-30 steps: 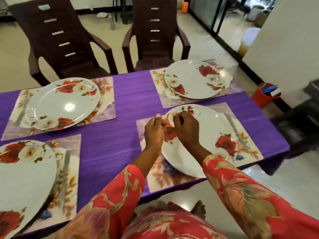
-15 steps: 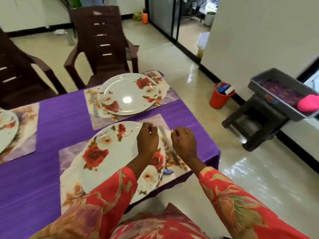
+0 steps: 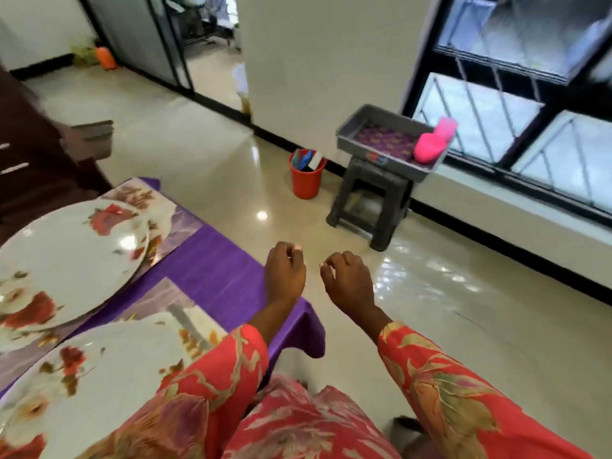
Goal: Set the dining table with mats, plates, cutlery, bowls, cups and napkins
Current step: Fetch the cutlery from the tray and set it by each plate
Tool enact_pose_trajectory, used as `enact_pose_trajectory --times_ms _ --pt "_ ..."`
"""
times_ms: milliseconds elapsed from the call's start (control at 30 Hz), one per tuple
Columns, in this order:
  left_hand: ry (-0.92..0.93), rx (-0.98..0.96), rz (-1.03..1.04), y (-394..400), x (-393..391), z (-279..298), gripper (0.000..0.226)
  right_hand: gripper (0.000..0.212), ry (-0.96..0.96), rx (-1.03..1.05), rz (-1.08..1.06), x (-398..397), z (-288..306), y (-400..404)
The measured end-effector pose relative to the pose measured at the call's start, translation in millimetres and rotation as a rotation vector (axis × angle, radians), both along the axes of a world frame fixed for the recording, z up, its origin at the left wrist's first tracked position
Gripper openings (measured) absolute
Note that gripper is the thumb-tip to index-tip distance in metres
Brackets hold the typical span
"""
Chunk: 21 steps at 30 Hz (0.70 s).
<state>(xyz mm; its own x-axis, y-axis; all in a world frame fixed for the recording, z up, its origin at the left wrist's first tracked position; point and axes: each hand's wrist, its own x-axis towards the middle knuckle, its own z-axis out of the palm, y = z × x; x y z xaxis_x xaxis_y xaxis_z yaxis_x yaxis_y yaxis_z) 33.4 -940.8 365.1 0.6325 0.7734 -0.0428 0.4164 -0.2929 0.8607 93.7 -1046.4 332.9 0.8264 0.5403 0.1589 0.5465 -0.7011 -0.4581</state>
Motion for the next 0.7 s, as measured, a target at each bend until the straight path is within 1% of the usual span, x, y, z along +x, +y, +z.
enact_pose_trajectory --times_ms 133,367,467,600,700 --pt "0.014 0.051 -0.130 -22 53 -11 0.022 0.041 0.008 -0.024 -0.123 38 -6 -34" --pt "0.058 0.105 -0.253 -43 171 -38 0.026 0.035 -0.022 -0.096 -0.287 136 -16 -78" --pt "0.089 0.115 -0.284 -47 227 -40 0.029 0.033 0.012 -0.127 -0.306 185 -16 -84" --pt "0.103 0.157 -0.354 -47 307 -40 0.030 0.032 0.036 -0.181 -0.275 255 -10 -86" --pt "0.129 0.185 -0.421 -46 355 -38 0.031 0.030 0.057 -0.174 -0.297 300 -6 -86"
